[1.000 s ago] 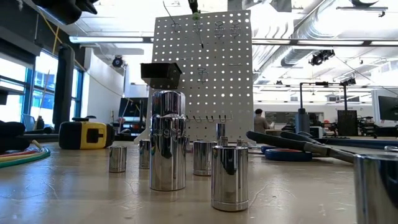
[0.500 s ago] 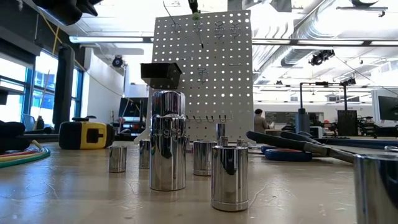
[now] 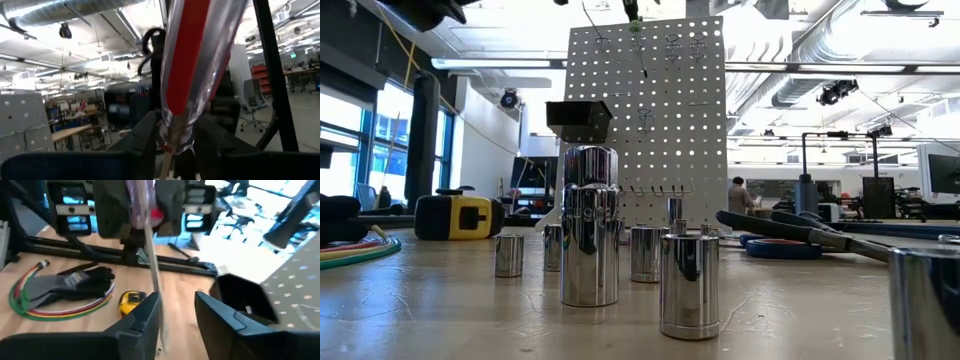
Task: Hang tools onto peg board
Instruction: Hang the red screwdriver on the white peg board
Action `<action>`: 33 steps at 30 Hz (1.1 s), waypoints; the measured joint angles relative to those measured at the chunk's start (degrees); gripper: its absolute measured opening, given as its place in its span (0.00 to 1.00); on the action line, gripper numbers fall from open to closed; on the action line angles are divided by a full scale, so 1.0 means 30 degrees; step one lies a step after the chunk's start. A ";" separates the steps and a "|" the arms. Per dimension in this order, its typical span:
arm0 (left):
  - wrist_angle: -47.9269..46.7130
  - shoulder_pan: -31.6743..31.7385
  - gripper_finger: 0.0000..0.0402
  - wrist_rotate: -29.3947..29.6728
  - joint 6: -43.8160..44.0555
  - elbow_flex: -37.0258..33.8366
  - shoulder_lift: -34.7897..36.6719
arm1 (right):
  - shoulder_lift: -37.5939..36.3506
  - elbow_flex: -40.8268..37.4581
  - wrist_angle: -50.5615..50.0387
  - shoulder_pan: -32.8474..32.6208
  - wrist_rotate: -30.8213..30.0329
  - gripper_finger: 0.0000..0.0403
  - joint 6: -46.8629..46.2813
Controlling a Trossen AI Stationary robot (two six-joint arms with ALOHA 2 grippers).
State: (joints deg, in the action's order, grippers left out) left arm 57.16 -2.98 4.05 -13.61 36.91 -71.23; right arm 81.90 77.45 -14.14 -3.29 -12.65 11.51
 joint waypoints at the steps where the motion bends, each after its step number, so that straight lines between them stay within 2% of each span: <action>1: -0.0543 0.0008 0.21 0.0104 -0.0005 0.0000 0.0260 | -0.0198 0.0000 -0.0342 -0.0159 -0.0357 0.32 0.0099; 5: -0.2150 0.0138 0.21 0.0339 0.0019 0.0102 0.0905 | -0.0865 0.0000 -0.0613 -0.0693 -0.1311 0.39 0.0436; 10: -0.6648 0.0401 0.21 0.0415 0.0380 0.1820 0.0865 | -0.0915 0.0000 0.1081 -0.1107 -0.0922 0.49 0.1065; 17: -1.1036 0.0401 0.21 0.0452 0.0382 0.4235 -0.0119 | -0.0339 0.0001 0.2956 -0.1114 0.0275 0.51 0.1788; 20: -1.1917 0.0401 0.21 0.0438 0.0468 0.4741 -0.0473 | -0.0106 0.0007 0.3315 -0.1114 0.0307 0.51 0.2271; 33: -1.1838 0.0401 0.21 0.0334 0.0867 0.4998 -0.1348 | 0.1062 0.0000 0.4442 -0.1114 0.0899 0.51 0.2842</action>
State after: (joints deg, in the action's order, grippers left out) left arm 21.65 -1.78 5.05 -11.01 51.90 -75.27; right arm 85.08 77.45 -0.82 -6.63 -9.95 20.04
